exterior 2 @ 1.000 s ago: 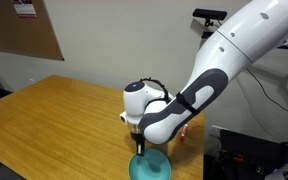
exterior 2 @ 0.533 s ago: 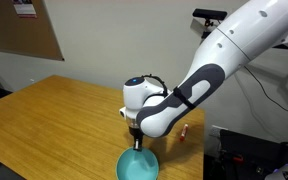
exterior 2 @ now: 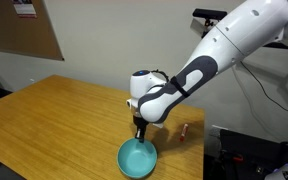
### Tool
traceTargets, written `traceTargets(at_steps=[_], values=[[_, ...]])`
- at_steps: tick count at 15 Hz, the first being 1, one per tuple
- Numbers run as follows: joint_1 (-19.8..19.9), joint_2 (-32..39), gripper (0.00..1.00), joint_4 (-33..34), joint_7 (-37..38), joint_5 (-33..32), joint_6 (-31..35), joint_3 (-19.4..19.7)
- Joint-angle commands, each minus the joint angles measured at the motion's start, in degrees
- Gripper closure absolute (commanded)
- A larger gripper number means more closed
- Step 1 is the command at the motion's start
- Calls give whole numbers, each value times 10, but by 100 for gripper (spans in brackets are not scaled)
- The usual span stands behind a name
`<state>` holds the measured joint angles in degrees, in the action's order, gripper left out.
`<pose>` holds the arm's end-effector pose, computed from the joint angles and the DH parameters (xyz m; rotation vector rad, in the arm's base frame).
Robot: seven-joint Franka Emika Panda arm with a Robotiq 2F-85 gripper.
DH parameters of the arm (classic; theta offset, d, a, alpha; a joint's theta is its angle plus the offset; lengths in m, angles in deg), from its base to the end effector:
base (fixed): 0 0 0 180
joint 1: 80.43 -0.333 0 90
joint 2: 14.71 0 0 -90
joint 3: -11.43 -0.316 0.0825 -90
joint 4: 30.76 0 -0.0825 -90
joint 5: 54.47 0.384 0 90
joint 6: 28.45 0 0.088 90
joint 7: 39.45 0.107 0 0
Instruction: Move the bowl to the right side of the table
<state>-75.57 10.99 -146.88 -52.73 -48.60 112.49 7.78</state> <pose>0.5999 -0.0135 0.2233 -3.0429 -0.1896 0.0056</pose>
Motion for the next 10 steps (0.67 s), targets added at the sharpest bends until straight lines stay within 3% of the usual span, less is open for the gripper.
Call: traceTargets(at_steps=[1,10], values=[[24,-3,99,8,-2,38,-7,-1],[69,-12,99,-2,5,92,3,18]])
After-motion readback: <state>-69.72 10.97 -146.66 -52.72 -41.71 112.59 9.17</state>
